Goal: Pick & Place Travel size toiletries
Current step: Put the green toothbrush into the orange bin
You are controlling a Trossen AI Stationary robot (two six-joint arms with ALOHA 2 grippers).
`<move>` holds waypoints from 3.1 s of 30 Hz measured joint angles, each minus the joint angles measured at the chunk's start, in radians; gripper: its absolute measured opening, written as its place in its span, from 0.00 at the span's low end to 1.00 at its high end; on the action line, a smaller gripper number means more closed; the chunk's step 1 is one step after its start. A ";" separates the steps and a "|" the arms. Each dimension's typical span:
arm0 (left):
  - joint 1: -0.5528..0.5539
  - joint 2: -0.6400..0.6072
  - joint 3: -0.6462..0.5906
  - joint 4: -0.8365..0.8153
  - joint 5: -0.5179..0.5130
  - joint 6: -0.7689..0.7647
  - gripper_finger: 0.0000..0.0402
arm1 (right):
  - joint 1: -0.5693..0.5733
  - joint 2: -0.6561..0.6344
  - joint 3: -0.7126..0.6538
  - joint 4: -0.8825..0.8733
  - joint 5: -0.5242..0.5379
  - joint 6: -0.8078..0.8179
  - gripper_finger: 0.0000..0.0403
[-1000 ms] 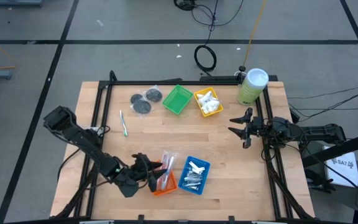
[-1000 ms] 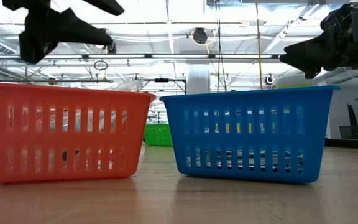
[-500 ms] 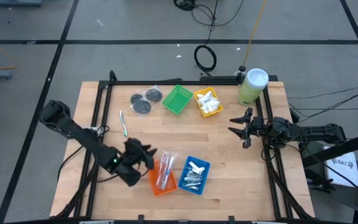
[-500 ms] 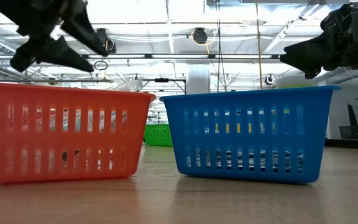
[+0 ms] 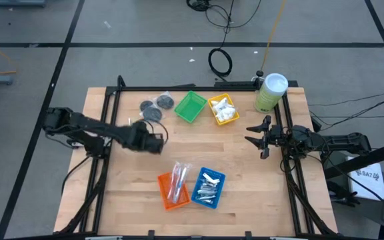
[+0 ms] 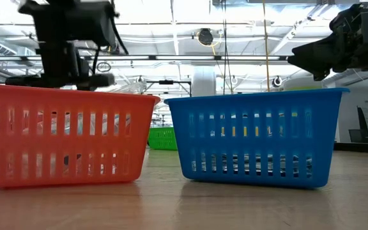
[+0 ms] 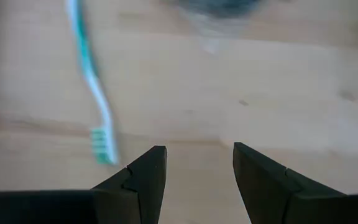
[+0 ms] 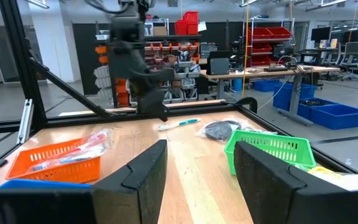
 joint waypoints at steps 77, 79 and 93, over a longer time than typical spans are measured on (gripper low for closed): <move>-0.265 -0.285 -0.182 0.763 -0.469 0.430 0.02 | 0.000 0.000 0.000 0.000 0.000 0.000 0.43; -0.304 -0.257 -0.112 0.759 -0.490 0.476 0.02 | 0.000 0.000 0.000 0.000 0.000 0.000 0.43; -0.438 0.217 0.259 0.613 -0.532 0.335 0.02 | 0.000 0.000 0.000 0.000 0.000 0.000 0.43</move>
